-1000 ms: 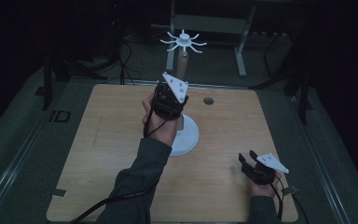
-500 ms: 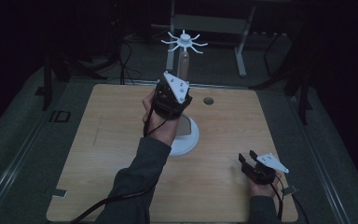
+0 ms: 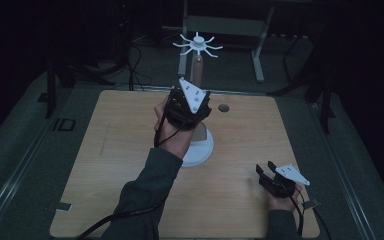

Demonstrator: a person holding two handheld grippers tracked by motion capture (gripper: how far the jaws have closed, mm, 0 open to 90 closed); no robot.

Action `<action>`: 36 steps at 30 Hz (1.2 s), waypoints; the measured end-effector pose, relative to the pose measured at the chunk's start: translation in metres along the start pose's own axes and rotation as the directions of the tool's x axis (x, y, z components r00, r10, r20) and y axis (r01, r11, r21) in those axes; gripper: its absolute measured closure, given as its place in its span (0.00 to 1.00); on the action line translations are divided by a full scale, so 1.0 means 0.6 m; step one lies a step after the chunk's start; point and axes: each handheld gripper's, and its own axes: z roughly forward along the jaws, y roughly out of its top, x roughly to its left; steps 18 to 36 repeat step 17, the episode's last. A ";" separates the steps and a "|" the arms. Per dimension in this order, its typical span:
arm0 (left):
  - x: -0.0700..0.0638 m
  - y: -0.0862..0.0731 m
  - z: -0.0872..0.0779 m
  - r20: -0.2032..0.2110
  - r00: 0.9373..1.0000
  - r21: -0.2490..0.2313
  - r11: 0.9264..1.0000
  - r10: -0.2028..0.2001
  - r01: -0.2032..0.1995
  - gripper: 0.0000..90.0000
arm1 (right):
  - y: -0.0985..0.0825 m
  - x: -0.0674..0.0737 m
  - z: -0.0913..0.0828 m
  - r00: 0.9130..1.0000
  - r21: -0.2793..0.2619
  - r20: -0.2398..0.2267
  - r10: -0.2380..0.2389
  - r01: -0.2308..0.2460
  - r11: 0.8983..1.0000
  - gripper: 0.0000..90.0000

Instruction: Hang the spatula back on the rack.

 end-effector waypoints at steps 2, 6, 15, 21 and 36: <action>0.002 -0.001 -0.001 0.005 1.000 -0.002 1.000 -0.005 0.005 0.50 | 0.000 0.000 0.000 1.000 -0.001 0.000 0.000 0.000 1.000 0.53; 0.007 -0.002 -0.005 0.031 0.999 -0.004 1.000 -0.012 0.012 0.50 | 0.000 0.000 0.000 1.000 -0.001 0.001 0.001 -0.001 1.000 0.53; 0.019 -0.012 -0.014 0.131 0.991 0.003 0.999 -0.039 0.039 0.51 | 0.000 0.000 0.000 1.000 -0.001 0.001 0.003 -0.003 1.000 0.53; 0.021 -0.017 -0.017 0.163 0.986 0.004 0.999 -0.046 0.046 0.51 | 0.000 0.000 0.000 1.000 -0.001 0.001 0.004 -0.004 1.000 0.52; 0.021 -0.017 -0.017 0.163 0.986 0.004 0.999 -0.046 0.046 0.51 | 0.000 0.000 0.000 1.000 -0.001 0.001 0.004 -0.004 1.000 0.52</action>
